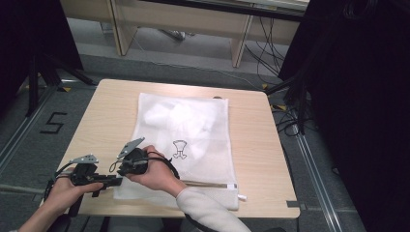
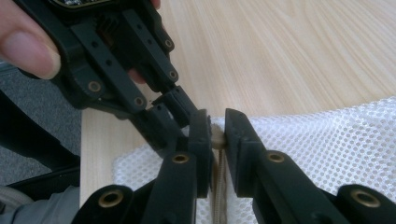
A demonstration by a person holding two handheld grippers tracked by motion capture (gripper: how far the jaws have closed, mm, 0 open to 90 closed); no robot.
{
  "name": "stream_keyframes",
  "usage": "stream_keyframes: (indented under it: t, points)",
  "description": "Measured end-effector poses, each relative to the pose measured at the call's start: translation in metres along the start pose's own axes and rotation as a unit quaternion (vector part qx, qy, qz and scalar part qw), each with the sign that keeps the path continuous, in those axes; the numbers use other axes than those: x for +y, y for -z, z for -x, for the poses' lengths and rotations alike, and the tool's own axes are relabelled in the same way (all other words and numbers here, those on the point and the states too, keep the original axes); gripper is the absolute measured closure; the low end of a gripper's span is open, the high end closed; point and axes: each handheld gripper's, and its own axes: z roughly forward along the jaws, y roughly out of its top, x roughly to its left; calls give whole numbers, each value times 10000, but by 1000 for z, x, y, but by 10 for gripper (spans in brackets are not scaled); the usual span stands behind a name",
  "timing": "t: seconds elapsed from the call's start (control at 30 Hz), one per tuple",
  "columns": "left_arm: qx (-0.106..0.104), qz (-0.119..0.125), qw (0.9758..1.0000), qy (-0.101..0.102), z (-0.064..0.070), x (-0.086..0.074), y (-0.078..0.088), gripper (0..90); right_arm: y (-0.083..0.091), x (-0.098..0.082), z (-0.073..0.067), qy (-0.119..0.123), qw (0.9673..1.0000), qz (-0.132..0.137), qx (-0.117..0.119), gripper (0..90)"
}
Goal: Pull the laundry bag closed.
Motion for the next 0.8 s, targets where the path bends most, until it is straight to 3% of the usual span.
stream_keyframes:
  t: [0.1,0.17,0.43,0.8]
  points:
    - [15,-51,9999,114,1,0,-1,821,1,-1,-1,-103,9999,-56,46,822]
    - [62,-81,9998,171,3,1,-1,835,2,-2,0,21,10000,-66,46,823]
    - [76,-101,9990,436,5,2,0,853,5,-6,-1,81,9996,-283,26,824]
    - [-29,-129,9984,558,5,2,0,861,8,-14,-1,121,9987,-497,6,826]
